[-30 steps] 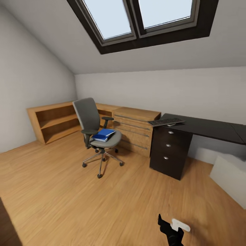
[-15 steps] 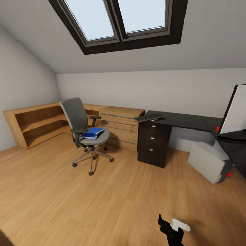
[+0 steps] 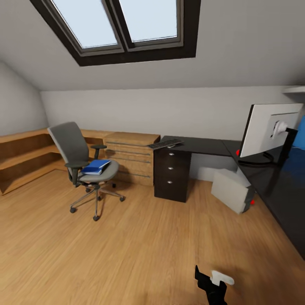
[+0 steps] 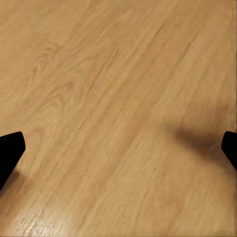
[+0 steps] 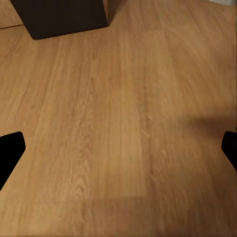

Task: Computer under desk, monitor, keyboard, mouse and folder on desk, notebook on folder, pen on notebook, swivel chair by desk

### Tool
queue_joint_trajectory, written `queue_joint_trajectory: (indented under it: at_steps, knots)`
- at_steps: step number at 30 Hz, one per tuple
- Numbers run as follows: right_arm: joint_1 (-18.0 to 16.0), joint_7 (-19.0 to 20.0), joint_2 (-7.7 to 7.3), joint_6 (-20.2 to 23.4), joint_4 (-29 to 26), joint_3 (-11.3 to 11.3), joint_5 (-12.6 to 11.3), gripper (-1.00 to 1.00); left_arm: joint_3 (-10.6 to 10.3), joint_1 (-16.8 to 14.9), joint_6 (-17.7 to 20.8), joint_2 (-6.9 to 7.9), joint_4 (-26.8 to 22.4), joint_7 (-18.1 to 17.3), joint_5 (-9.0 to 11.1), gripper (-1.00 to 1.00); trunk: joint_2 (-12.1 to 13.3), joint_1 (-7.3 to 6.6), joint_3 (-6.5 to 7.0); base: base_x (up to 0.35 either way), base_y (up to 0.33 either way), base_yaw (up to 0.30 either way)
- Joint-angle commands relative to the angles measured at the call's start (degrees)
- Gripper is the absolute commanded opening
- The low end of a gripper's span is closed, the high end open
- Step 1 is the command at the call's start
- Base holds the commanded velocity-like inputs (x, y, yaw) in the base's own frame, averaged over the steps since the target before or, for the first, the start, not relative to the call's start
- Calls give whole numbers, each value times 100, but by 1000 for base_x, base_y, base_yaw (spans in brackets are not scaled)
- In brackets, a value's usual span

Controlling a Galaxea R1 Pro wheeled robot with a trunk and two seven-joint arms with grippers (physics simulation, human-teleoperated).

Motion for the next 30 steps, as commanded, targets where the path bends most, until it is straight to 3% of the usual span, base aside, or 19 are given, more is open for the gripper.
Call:
queue_joint_trajectory:
  at_steps: [1,5,12,30]
  knots:
    - [-7,-11,2,-23,12,-45,36,100,-47,-3,-21,4,0,37,54,100,-3,-1,-6,-2,1,-300]
    - [-7,-11,2,-17,12,-45,41,100,-22,-3,-20,8,0,66,96,100,158,-89,66,-1,0,-300]
    - [-6,-11,2,-14,11,-45,42,100,-26,-3,-16,9,0,79,381,100,438,-243,192,-29,0,-300]
    - [-7,-11,2,-14,11,-45,43,100,-35,-3,-17,2,0,72,407,100,1160,-638,515,-298,-14,-299]
